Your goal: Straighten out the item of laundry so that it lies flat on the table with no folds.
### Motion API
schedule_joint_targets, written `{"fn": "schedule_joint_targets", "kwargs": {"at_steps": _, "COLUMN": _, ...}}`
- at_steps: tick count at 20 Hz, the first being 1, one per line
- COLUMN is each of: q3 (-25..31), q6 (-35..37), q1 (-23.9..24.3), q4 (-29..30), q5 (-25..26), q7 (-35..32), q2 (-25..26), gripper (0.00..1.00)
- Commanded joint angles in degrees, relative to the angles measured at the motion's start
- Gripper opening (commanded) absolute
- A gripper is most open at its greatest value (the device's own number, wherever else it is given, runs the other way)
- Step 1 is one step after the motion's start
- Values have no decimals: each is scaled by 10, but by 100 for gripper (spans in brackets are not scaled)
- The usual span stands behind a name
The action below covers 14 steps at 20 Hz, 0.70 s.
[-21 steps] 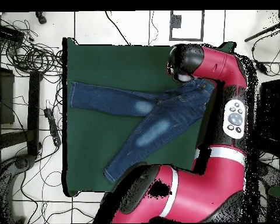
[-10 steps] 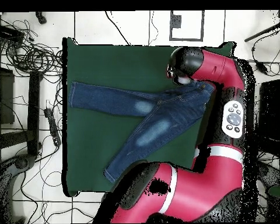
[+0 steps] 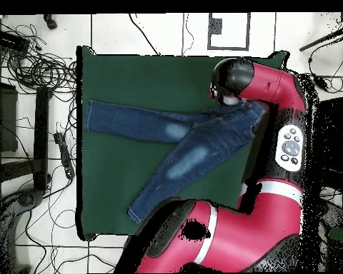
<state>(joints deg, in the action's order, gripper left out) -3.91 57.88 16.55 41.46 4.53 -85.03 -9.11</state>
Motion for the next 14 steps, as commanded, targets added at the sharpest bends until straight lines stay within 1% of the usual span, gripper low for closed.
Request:
{"fn": "schedule_joint_targets", "kwargs": {"at_steps": 1, "q3": -3, "q6": 43, "q1": -13, "q4": 144, "q5": -19, "q7": -133, "q2": -44, "gripper": 100}}
{"fn": "schedule_joint_targets", "kwargs": {"at_steps": 7, "q3": -12, "q6": 41, "q1": -15, "q4": 130, "q5": -14, "q7": -144, "q2": -24, "gripper": 100}}
{"fn": "schedule_joint_targets", "kwargs": {"at_steps": 14, "q3": -13, "q6": 26, "q1": -16, "q4": 129, "q5": -13, "q7": -147, "q2": -10, "gripper": 100}}
